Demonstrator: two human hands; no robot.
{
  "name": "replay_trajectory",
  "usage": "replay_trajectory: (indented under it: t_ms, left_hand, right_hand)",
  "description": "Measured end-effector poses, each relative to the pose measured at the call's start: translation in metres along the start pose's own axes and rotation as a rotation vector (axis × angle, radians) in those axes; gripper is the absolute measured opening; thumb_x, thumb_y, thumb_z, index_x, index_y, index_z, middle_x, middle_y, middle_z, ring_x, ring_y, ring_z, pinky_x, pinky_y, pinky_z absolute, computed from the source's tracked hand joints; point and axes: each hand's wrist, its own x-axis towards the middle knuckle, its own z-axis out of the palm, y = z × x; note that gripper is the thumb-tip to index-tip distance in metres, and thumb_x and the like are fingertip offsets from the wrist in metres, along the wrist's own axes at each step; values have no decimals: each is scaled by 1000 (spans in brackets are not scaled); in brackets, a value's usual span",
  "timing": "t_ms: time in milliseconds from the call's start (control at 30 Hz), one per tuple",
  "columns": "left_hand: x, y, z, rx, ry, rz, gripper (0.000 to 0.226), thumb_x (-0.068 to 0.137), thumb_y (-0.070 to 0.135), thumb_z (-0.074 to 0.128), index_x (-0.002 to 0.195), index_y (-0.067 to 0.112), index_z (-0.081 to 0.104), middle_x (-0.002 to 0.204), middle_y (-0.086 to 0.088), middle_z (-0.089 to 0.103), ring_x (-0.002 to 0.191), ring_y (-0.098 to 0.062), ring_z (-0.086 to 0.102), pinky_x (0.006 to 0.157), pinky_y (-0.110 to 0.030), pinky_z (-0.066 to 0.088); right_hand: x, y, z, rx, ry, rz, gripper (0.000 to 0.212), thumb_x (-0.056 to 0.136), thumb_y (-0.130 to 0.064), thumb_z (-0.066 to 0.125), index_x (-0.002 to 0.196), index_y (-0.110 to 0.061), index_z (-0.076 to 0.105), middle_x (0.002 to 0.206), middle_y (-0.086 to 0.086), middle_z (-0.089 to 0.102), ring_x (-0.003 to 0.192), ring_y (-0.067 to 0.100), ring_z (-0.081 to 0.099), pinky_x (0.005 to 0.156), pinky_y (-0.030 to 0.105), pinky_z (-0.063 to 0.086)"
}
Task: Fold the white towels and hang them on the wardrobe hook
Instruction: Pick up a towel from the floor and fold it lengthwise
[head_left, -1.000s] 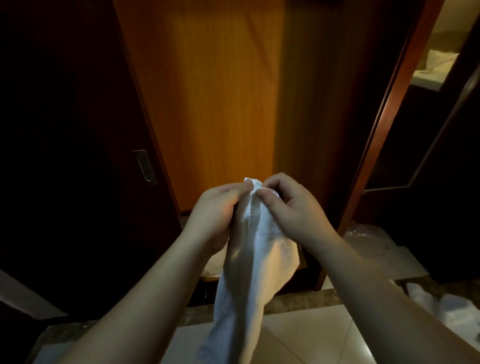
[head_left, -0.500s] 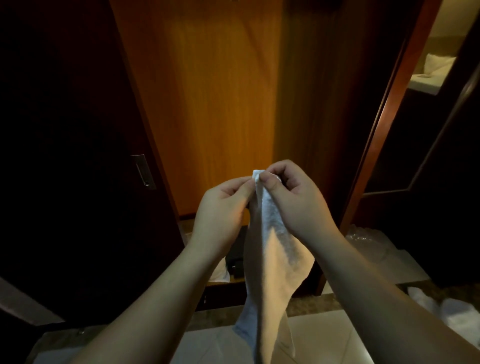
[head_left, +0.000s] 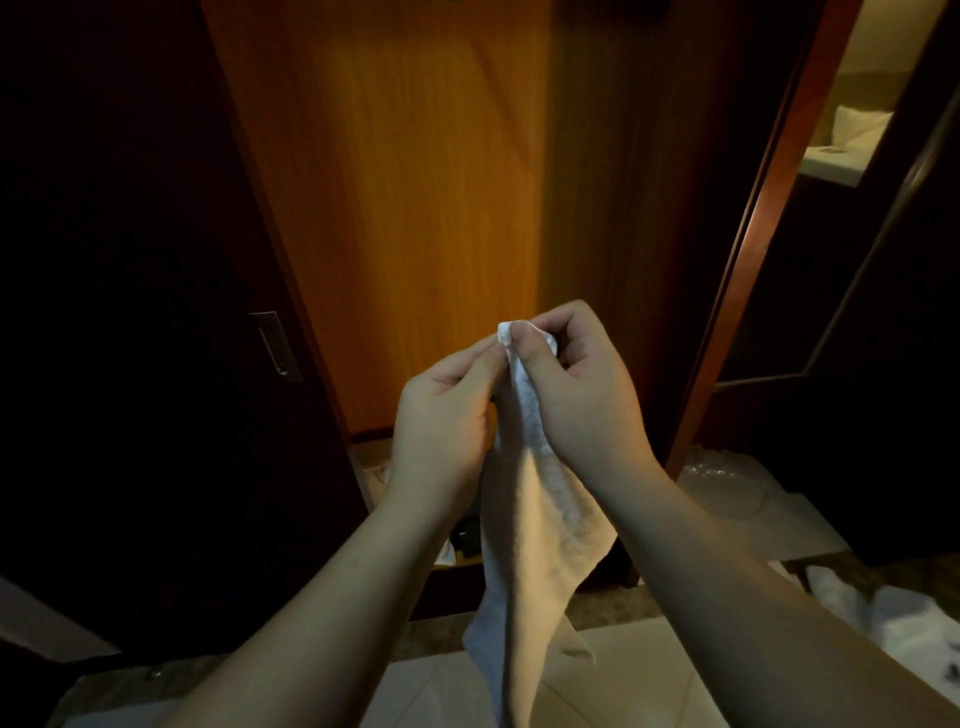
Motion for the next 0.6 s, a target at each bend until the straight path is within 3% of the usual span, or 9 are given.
replay_trajectory:
  t_ms: [167, 333, 433, 600]
  left_hand:
    - [-1, 2, -4, 27, -17, 51, 22, 98, 21, 55, 110, 19, 73, 111, -5, 75, 111, -18, 68, 96, -37, 53]
    - [5, 11, -18, 69, 63, 44, 19, 98, 18, 59, 105, 14, 76, 102, -5, 77, 104, -19, 71, 93, -38, 55]
    - [9, 15, -26, 117, 80, 32, 18, 98, 20, 60, 98, 16, 77, 96, -6, 77, 98, -21, 73, 90, -41, 58]
    - [24, 16, -51, 194, 117, 87, 20, 99, 17, 57, 99, 9, 75, 96, -10, 76, 95, -28, 71, 84, -43, 56]
  right_hand:
    - [-1, -3, 7, 77, 30, 17, 9, 98, -28, 61, 89, -29, 58, 80, -15, 63, 76, -6, 61, 65, 9, 47]
    - [3, -2, 9, 180, -128, 97, 6, 98, -31, 60, 93, -30, 62, 94, -12, 70, 90, 2, 67, 78, 16, 53]
    - [10, 2, 5, 109, -250, 86, 7, 98, -34, 62, 91, -37, 63, 88, -13, 69, 84, 6, 66, 75, 27, 55]
    - [25, 10, -12, -248, -540, 136, 10, 94, -38, 65, 95, -28, 66, 83, -6, 67, 73, 3, 62, 68, 23, 48]
